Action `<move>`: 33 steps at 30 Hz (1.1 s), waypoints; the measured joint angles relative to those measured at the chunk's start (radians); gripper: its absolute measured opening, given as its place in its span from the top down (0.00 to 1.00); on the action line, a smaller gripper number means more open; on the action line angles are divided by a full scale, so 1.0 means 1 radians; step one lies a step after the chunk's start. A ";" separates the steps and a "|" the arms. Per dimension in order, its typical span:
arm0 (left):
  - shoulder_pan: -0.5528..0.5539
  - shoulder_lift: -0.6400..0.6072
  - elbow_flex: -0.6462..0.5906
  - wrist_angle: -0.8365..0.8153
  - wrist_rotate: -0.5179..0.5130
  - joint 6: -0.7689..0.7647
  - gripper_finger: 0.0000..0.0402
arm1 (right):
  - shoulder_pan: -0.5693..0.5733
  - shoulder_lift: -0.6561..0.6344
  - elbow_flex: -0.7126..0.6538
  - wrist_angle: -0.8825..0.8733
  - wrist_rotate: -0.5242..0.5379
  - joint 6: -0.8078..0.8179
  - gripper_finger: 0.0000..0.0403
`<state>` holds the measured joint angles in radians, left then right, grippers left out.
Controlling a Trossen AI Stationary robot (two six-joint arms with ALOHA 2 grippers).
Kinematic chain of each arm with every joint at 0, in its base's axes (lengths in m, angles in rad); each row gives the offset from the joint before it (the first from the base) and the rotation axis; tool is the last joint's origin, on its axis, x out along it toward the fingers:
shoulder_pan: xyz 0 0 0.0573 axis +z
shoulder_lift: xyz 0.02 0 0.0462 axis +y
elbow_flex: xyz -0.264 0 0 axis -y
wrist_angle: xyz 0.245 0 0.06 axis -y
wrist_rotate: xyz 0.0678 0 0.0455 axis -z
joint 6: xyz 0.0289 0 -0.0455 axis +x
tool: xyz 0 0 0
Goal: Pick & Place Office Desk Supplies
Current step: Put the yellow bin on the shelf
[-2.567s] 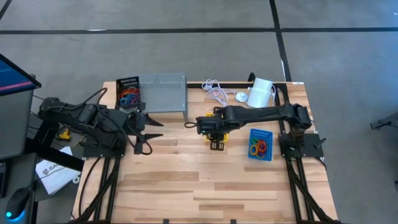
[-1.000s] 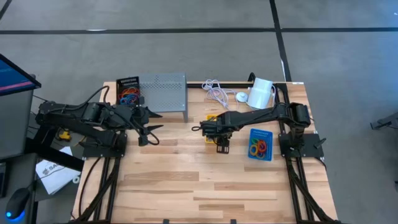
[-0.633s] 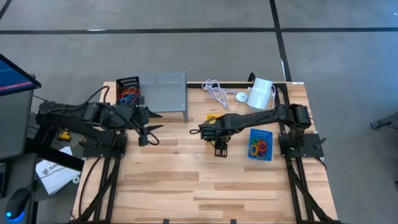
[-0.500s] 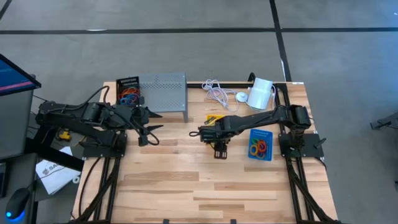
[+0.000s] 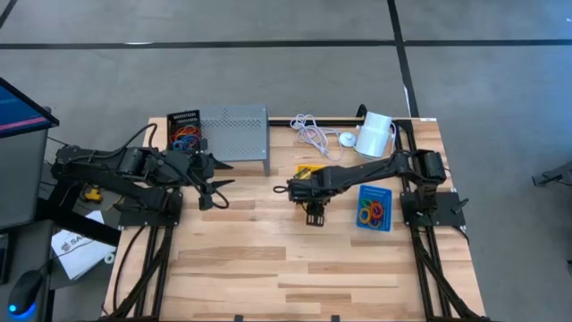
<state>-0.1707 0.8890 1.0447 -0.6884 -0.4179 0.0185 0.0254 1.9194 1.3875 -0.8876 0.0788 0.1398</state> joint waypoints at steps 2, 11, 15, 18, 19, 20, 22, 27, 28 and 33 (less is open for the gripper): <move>0.000 0.000 0.000 0.000 0.000 0.000 0.60 | 0.000 0.000 -0.017 0.024 -0.001 0.000 0.64; 0.000 0.000 0.000 0.000 0.000 -0.001 0.60 | 0.000 -0.002 -0.083 0.100 -0.003 0.000 0.69; 0.000 0.003 0.000 0.000 0.003 -0.010 0.60 | 0.000 -0.002 -0.088 0.119 -0.003 0.003 0.77; 0.000 0.012 0.001 0.002 0.045 -0.024 0.60 | 0.002 -0.001 -0.088 0.124 -0.006 0.002 0.89; 0.000 0.018 0.001 0.001 0.064 -0.024 0.60 | 0.002 0.000 -0.088 0.124 -0.008 -0.002 0.94; 0.000 0.026 0.001 0.001 0.078 -0.025 0.60 | 0.002 0.000 -0.088 0.124 -0.009 -0.006 0.97; 0.000 0.043 0.001 -0.002 0.093 -0.031 0.60 | 0.002 0.000 -0.088 0.125 -0.015 -0.004 0.97; 0.000 0.099 0.001 -0.015 0.100 -0.043 0.60 | 0.011 0.000 -0.088 0.129 -0.022 0.014 0.99; 0.000 0.112 0.001 -0.015 0.100 -0.043 0.60 | 0.014 0.000 -0.088 0.129 -0.022 0.019 0.99; 0.000 0.187 0.001 -0.015 0.100 -0.053 0.60 | 0.028 -0.001 -0.088 0.129 -0.026 0.028 0.99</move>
<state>-0.1707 1.0763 1.0454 -0.7034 -0.3183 -0.0345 0.0538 1.9182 1.2995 -0.7582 0.0532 0.1678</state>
